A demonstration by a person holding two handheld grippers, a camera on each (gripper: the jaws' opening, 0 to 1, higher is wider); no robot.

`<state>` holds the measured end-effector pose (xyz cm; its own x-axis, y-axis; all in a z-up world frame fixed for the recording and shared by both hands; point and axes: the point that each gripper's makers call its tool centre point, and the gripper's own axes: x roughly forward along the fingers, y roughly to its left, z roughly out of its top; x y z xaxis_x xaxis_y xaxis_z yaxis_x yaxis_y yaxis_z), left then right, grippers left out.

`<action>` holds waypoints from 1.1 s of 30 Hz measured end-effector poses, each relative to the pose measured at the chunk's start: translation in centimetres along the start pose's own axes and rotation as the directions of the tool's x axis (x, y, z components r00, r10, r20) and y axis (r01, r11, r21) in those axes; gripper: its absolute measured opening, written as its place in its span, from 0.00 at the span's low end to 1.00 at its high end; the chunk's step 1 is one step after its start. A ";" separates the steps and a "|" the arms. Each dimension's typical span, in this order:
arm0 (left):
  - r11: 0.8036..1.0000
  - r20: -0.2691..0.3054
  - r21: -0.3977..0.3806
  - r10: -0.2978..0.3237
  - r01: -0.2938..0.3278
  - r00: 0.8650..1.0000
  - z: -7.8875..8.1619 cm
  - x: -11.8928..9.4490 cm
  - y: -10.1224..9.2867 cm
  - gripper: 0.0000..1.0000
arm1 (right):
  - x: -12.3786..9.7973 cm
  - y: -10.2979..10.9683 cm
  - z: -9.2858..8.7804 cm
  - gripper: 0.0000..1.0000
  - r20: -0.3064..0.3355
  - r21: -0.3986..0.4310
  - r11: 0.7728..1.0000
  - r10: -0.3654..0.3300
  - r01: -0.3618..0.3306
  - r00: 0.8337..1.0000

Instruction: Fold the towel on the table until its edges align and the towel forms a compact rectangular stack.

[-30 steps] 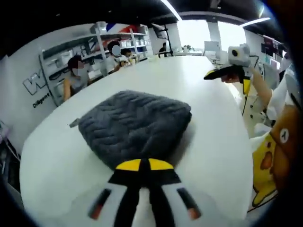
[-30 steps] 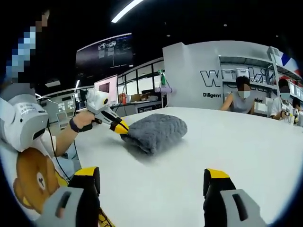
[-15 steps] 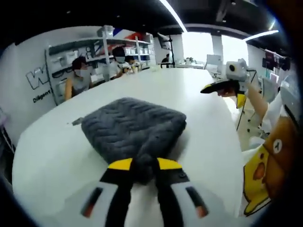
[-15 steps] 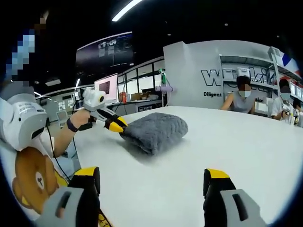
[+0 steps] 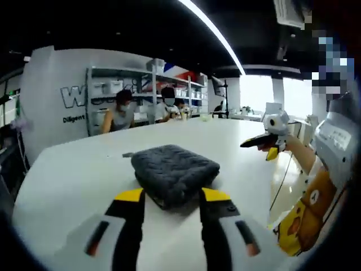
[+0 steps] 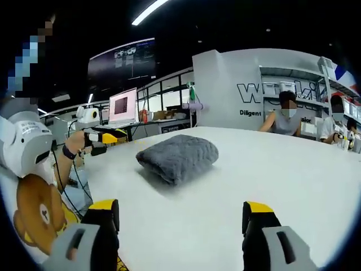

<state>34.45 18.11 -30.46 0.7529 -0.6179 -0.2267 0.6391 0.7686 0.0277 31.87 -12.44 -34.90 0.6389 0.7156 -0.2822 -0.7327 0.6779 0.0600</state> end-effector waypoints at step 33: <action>0.997 -0.175 -0.027 0.063 -0.069 0.983 -6.5 -3.8 -1.6 0.99 | 0.0 -0.6 -1.0 0.99 -0.048 -0.031 0.999 -0.025 0.024 0.999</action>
<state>29.59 20.33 -35.99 0.7525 -0.5297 -0.3915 0.5815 0.8134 0.0171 32.12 -13.04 -35.91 0.6454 0.6894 -0.3291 -0.7241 0.6893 0.0239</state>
